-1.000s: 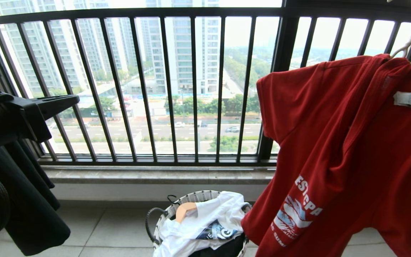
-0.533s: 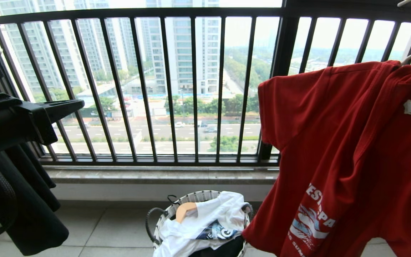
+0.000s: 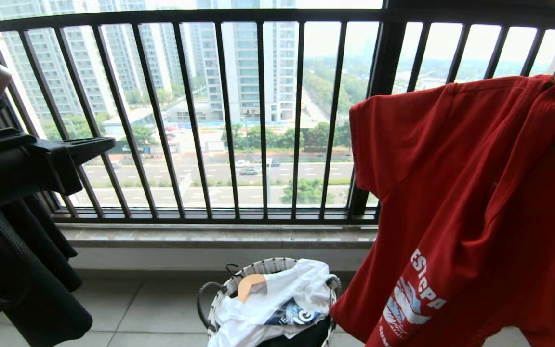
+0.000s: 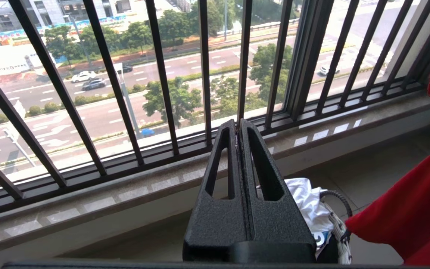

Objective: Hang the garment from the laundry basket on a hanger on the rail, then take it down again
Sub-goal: Hang the clothes rack on the clothesline

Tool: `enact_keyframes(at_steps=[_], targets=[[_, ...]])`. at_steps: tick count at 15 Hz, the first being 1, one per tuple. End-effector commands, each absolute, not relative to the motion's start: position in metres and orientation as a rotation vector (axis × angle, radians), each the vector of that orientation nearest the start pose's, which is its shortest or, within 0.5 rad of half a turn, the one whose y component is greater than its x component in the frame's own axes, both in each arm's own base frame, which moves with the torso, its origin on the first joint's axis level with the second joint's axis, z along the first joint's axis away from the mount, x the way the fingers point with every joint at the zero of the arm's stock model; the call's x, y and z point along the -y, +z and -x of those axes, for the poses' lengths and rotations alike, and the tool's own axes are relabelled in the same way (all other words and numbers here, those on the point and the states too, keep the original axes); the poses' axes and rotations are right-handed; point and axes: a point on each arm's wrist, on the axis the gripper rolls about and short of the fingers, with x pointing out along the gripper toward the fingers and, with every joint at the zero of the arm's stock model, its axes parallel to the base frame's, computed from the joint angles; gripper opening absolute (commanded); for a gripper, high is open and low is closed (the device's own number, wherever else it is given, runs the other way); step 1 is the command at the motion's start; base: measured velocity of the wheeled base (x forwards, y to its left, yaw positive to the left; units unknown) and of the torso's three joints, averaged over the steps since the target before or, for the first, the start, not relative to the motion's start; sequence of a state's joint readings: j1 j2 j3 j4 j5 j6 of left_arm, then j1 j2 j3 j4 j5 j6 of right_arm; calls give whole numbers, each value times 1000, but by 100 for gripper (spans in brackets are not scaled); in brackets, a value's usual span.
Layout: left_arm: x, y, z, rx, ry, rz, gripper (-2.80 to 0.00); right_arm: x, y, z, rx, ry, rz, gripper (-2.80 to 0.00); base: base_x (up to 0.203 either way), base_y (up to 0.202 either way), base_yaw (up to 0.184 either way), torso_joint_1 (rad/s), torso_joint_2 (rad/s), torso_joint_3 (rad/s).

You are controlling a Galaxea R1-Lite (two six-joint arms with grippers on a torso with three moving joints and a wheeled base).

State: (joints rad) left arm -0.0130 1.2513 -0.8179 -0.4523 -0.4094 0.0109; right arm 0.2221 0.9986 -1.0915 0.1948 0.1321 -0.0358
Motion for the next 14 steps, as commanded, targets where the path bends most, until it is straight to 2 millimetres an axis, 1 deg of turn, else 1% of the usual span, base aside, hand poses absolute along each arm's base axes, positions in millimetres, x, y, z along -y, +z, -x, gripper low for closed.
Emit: enact_keyframes(at_steps=[1,8,14], targets=[[12,284,-194,36,-426,-17,-280,-25,336,-97,-72,354,40,-280,0,0,0,99,-498,-335],[12,284,-194,35,-426,-16,-280,-24,334,-93,-70,354,40,-280,0,0,0,122,-469,-327],[12,285,-192,41,-426,-17,-280,-23,329,-90,-80,356,39,-280,0,0,0,183,-479,-308]])
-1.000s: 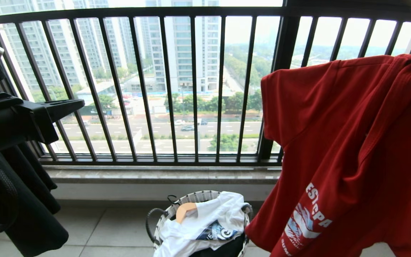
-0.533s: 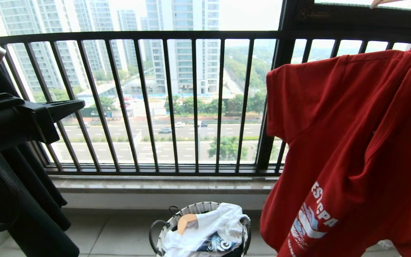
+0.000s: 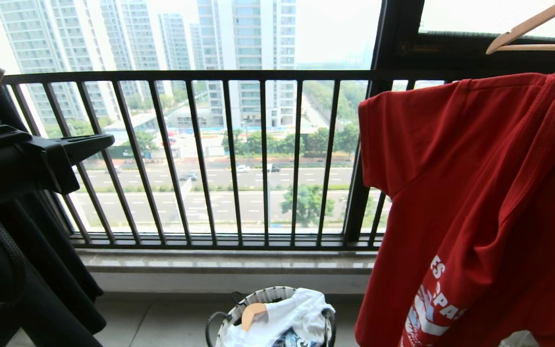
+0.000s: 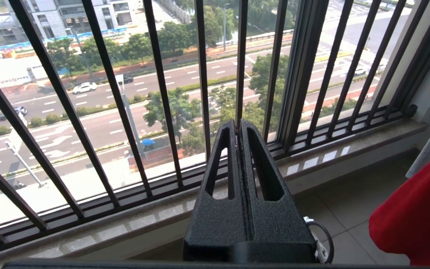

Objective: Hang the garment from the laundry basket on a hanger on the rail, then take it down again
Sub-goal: Hang the clothes rack on the clothesline

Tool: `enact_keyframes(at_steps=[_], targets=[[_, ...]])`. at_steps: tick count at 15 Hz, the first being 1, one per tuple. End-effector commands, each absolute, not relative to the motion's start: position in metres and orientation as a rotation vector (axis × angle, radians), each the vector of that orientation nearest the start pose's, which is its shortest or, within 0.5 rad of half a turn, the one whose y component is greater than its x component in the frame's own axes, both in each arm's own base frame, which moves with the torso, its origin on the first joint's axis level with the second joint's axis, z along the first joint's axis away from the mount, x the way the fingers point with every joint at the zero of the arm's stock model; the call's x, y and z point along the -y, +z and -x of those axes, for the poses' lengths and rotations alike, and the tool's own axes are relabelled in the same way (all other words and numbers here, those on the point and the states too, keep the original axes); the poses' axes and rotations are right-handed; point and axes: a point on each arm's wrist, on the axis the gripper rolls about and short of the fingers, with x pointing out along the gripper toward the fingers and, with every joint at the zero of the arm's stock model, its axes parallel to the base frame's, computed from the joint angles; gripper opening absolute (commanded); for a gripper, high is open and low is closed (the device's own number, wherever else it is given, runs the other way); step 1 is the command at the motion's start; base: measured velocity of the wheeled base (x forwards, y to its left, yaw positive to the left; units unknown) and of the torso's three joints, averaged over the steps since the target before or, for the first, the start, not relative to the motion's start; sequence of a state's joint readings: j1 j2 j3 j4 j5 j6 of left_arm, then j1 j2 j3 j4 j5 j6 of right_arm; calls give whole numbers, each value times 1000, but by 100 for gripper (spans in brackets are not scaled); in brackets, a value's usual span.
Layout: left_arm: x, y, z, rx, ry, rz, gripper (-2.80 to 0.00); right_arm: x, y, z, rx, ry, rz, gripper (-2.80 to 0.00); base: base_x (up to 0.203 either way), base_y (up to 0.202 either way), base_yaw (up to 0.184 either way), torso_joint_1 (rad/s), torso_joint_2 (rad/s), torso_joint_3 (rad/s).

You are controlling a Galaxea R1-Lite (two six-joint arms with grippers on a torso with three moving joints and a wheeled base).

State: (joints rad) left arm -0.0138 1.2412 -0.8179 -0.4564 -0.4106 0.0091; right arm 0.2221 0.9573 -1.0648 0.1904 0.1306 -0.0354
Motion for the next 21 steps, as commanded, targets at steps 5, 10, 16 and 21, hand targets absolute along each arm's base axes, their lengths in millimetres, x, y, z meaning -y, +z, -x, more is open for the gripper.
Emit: enact_keyframes(at_steps=[5,10,16,21], targets=[[12,294,-175,85,-439,-28,-280,-21,316,-81,-96,357,39,-280,0,0,0,206,-506,-304],[14,301,-161,130,-454,-36,-280,-19,306,-70,-100,357,40,-280,0,0,0,236,-543,-309],[17,313,-138,203,-477,-48,-280,-17,297,-61,-103,357,40,-280,0,0,0,266,-589,-324],[20,318,-126,237,-507,-50,-280,-16,289,-56,-111,359,40,-280,0,0,0,187,-395,-212]])
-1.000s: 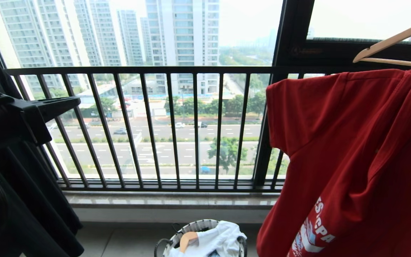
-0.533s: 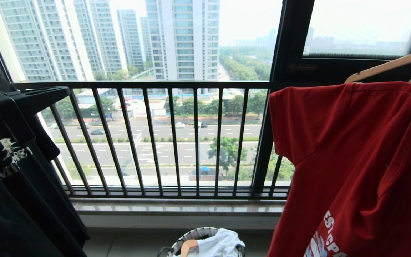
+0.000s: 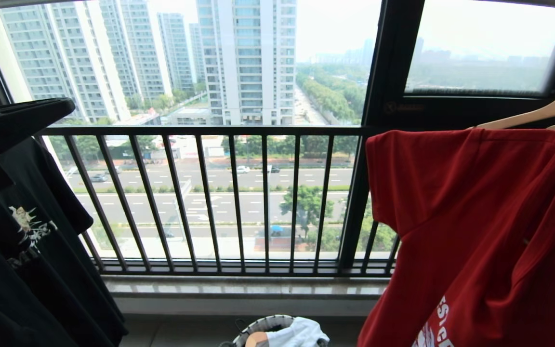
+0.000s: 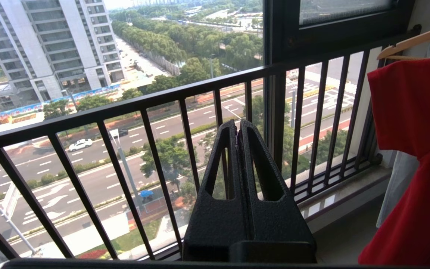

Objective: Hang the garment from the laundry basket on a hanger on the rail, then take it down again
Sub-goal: Hang the clothes rack on the clothesline

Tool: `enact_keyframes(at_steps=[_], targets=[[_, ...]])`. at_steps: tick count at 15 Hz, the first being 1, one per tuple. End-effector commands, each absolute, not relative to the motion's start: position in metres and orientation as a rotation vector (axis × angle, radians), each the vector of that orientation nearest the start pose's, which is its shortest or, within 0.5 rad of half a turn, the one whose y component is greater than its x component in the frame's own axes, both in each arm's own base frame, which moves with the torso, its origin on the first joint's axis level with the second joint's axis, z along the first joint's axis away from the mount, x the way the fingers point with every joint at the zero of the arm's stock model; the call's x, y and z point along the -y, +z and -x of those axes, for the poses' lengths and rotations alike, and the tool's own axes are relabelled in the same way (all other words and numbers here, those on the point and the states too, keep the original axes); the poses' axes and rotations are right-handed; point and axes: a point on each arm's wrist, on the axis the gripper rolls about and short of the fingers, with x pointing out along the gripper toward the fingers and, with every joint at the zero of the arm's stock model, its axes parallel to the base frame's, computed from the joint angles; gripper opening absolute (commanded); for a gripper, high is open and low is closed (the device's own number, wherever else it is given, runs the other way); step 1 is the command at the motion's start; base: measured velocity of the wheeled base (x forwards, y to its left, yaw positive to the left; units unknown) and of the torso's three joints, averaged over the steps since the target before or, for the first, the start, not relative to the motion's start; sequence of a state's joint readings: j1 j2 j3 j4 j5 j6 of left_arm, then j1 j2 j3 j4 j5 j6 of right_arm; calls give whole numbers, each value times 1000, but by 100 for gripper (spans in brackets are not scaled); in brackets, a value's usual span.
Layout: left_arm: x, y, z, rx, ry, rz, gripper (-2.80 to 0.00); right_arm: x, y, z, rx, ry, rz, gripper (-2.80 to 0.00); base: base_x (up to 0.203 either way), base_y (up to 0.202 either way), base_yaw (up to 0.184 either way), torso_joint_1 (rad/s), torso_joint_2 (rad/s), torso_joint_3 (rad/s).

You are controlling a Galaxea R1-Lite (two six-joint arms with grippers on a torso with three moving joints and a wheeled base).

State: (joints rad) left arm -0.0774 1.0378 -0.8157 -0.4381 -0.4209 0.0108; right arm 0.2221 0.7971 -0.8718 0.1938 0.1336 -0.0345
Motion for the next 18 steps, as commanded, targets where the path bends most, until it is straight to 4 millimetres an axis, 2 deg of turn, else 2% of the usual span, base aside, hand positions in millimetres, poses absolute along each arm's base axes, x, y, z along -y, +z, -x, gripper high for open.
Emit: enact_keyframes(at_steps=[1,5,14,18], targets=[[22,317,-123,229,-519,-47,-280,-15,288,-54,-111,359,40,-280,0,0,0,163,-349,-183],[23,321,-106,168,-548,-38,-280,-15,286,-52,-109,361,40,-280,0,0,0,160,-336,-175],[23,322,-104,179,-546,-41,-280,-14,282,-47,-102,363,36,-280,0,0,0,157,-321,-169],[22,324,-99,193,-546,-42,-280,-13,282,-44,-91,369,36,-280,0,0,0,8,-17,-5]])
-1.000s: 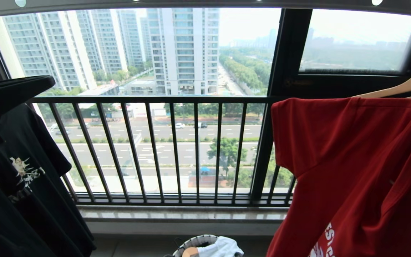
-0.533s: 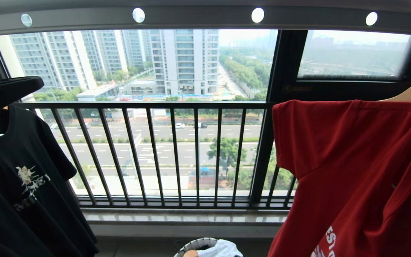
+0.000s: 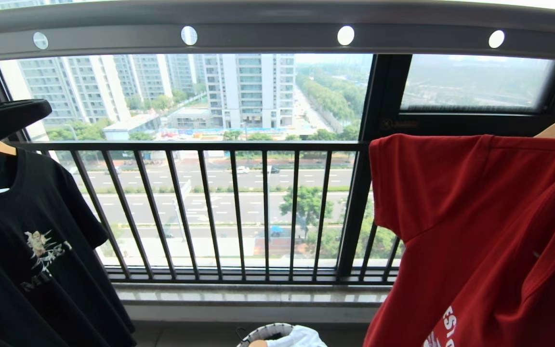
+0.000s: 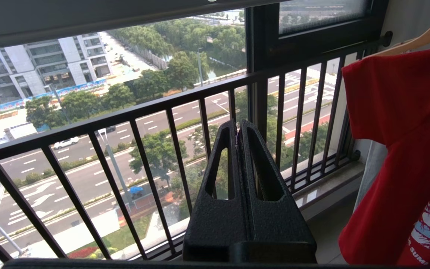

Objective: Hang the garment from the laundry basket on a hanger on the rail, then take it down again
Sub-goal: Hang the clothes rack on the clothesline

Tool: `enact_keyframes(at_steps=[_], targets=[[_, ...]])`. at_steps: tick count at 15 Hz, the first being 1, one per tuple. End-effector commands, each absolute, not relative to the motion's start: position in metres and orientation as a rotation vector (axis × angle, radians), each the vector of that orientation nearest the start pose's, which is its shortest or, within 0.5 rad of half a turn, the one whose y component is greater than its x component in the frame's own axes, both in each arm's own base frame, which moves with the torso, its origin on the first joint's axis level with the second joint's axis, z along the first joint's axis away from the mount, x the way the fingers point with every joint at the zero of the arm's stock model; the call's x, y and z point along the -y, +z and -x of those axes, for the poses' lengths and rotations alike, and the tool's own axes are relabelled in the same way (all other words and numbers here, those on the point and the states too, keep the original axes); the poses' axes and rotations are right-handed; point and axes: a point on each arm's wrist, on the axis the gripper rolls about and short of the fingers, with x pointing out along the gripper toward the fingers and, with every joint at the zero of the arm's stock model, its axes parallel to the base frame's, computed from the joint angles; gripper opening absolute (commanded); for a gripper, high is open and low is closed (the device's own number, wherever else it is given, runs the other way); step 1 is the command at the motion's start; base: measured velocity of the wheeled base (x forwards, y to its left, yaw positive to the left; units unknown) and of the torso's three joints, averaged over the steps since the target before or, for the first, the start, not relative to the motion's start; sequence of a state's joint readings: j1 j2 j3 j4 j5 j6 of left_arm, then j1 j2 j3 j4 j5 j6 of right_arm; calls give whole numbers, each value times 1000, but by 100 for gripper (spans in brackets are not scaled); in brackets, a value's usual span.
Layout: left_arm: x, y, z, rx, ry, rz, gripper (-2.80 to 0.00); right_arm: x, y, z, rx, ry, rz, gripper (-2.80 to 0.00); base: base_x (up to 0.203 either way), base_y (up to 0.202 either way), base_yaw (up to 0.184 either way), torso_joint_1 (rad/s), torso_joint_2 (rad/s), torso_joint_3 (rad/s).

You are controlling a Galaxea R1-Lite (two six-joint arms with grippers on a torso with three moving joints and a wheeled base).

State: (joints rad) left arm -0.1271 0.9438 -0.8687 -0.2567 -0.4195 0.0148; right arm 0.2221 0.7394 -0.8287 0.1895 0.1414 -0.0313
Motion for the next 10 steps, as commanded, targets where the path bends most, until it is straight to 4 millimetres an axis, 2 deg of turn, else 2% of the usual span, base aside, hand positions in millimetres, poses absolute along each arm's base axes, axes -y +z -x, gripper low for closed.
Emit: enact_keyframes(at_steps=[1,7,10], targets=[[22,324,-99,193,-546,-43,-280,-13,282,-43,-90,388,36,-280,0,0,0,0,0,0],[22,325,-98,199,-545,-42,-280,-15,281,-45,-99,419,36,-280,0,0,0,0,0,0],[22,325,-98,200,-545,-42,-280,-18,280,-56,-134,473,37,-280,0,0,0,0,0,0]])
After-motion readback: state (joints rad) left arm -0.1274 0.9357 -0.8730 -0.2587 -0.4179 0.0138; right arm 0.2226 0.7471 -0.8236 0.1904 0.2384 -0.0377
